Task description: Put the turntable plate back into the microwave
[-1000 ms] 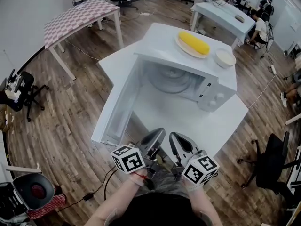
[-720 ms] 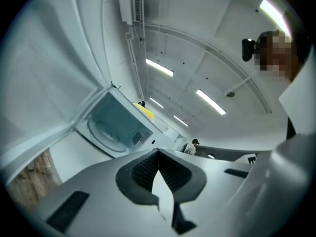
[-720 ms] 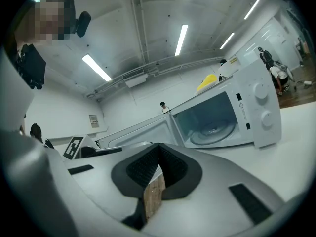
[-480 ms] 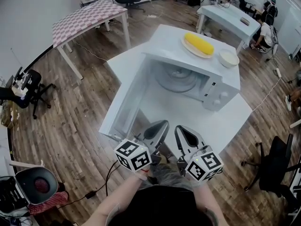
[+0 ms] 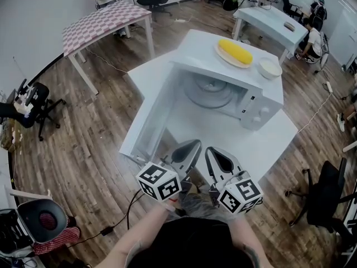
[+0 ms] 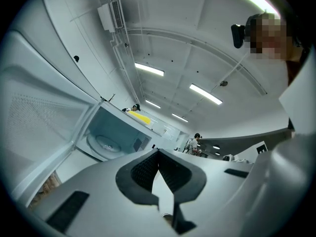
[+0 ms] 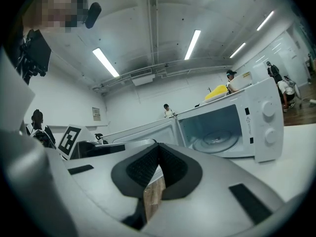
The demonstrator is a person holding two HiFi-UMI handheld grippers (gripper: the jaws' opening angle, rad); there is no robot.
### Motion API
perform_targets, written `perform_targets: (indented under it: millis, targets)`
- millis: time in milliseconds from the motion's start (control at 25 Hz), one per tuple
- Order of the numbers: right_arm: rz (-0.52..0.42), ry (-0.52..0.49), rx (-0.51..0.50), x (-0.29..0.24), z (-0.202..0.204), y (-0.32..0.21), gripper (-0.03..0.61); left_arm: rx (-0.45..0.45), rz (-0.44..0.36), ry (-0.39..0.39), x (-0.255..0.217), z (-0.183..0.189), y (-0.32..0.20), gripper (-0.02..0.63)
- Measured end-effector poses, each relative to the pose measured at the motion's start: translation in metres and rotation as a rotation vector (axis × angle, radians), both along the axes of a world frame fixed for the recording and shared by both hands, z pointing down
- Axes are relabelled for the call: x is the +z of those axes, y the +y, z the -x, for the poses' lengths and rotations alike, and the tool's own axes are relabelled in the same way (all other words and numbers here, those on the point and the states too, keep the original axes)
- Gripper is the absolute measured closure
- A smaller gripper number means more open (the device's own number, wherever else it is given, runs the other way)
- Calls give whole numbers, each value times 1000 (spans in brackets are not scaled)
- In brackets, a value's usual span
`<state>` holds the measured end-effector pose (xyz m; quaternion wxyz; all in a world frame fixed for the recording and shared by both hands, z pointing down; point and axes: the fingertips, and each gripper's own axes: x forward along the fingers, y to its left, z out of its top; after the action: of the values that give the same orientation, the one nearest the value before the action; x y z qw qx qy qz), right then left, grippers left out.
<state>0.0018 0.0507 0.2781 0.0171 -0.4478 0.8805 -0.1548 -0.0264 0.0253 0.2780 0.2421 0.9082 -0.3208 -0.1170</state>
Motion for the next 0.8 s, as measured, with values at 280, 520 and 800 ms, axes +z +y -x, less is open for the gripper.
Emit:
perform_targets:
  millis: [280,520,800]
  targets:
    - [1,28,31,4,-4,7,558,-13,10,-5,4,4,6,601]
    - [15,37,53,8,-7,15,558,-15,42,-3,12,5,11,601]
    - [48,27,89,16,-18,26,558,-1,73,-4,19,0,20,601]
